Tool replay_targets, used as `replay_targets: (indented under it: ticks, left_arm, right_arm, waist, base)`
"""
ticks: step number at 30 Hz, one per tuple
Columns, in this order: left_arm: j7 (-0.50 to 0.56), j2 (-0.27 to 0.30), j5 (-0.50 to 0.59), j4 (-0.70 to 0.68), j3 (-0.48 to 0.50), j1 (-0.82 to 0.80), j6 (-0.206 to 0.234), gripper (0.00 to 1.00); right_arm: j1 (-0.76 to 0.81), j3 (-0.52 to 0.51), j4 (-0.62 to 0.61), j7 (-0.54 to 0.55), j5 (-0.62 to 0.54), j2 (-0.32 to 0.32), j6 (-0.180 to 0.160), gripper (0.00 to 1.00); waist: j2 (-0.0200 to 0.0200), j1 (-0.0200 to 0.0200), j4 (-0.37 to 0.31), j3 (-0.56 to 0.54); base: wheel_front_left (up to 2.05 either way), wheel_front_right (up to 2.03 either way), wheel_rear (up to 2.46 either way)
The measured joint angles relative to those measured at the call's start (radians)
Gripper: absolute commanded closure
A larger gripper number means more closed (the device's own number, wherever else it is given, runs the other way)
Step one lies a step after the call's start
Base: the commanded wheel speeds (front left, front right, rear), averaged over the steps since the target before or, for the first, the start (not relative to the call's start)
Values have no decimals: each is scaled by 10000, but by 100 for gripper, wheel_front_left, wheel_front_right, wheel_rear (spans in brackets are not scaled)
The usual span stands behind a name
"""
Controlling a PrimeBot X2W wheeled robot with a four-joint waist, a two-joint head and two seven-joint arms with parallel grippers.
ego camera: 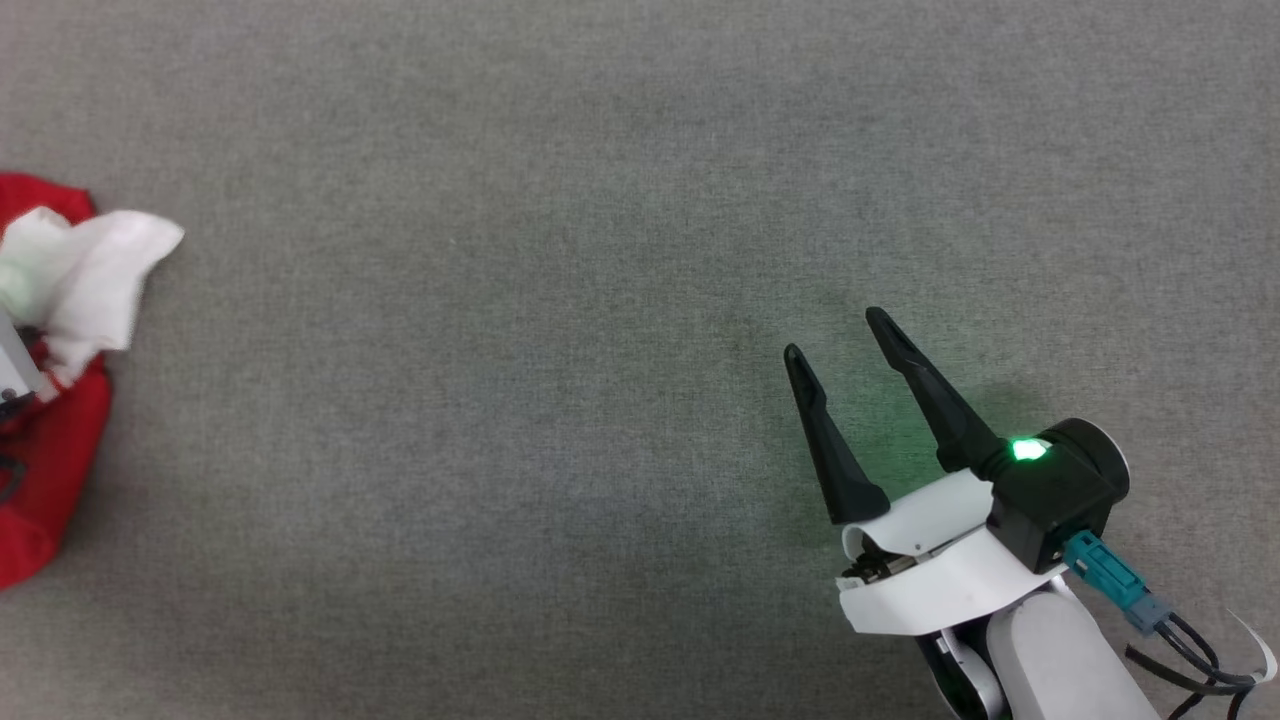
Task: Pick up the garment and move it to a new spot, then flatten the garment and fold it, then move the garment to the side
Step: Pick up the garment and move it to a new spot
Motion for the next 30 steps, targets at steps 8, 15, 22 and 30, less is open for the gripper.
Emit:
replay_targets:
  ticks: [8,15,22,30]
  left_arm:
    - [-1302,-21,219,-267,-433,237,-10,100]
    - [-2268,-497,-704,-2435,-1338,295,-42,100]
    - [-2205,-909,-1641,-4778,-2556,-59,-44,100]
    - [-437,-1672,-3452,-7791,-4192,51,-44,100]
  right_arm:
    - [181,-107,73,0,140,-2,0,0]
    - [695,-343,151,-2,431,2,0,0]
    - [861,-575,-2,-2,493,4,0,0]
    - [912,-980,-385,-2,836,-2,0,0]
  waist:
    - [0,0,57,-433]
    - [0,0,219,-1317]
    - [0,0,188,-1661]
    - [0,0,-482,-1631]
  base:
    - [0,0,0]
    - [0,0,0]
    - [0,0,0]
    - [0,0,0]
